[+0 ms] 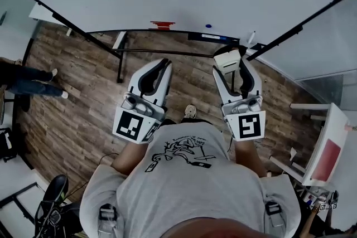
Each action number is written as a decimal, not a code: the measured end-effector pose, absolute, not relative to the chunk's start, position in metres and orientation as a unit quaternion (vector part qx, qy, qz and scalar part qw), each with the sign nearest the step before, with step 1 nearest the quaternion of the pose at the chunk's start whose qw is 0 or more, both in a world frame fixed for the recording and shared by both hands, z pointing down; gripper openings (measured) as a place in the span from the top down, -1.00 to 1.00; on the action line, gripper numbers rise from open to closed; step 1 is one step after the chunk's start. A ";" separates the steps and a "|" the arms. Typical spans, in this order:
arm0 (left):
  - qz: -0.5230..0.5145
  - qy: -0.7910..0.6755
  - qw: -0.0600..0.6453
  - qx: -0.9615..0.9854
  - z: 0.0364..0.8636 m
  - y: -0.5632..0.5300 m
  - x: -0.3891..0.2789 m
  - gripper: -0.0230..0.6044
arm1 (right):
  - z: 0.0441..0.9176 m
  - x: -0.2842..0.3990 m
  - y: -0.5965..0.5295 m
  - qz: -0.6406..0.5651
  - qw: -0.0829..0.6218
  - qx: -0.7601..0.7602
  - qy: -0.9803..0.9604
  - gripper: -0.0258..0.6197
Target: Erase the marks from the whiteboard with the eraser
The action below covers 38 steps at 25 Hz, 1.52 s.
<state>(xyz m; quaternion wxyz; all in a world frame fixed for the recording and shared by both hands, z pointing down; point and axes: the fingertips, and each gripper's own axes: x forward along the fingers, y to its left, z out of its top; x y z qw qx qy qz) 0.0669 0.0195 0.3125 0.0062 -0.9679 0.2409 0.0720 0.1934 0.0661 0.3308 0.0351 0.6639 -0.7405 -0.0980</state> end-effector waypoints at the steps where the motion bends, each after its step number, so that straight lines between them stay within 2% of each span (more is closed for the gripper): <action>1: 0.072 0.244 0.007 -0.967 0.313 0.017 0.070 0.79 | 0.331 0.197 0.062 -0.101 0.039 0.663 -0.741 0.11; 6: 0.070 0.253 0.011 -0.965 0.313 0.003 0.077 0.79 | 0.331 0.213 0.042 -0.132 0.083 0.660 -0.735 0.11; 14: 0.069 0.252 0.014 -0.965 0.307 -0.017 0.064 0.79 | 0.317 0.236 0.001 -0.206 0.212 0.659 -0.692 0.11; 19: 0.071 0.251 0.008 -0.965 0.306 -0.035 0.051 0.79 | 0.294 0.252 -0.036 -0.248 0.262 0.659 -0.661 0.11; 31: 0.081 0.244 0.010 -0.966 0.297 -0.082 0.041 0.79 | 0.209 0.307 -0.117 -0.324 0.334 0.664 -0.586 0.11; 38: 0.079 0.242 0.001 -0.967 0.302 -0.105 0.052 0.79 | 0.185 0.336 -0.144 -0.333 0.347 0.674 -0.562 0.11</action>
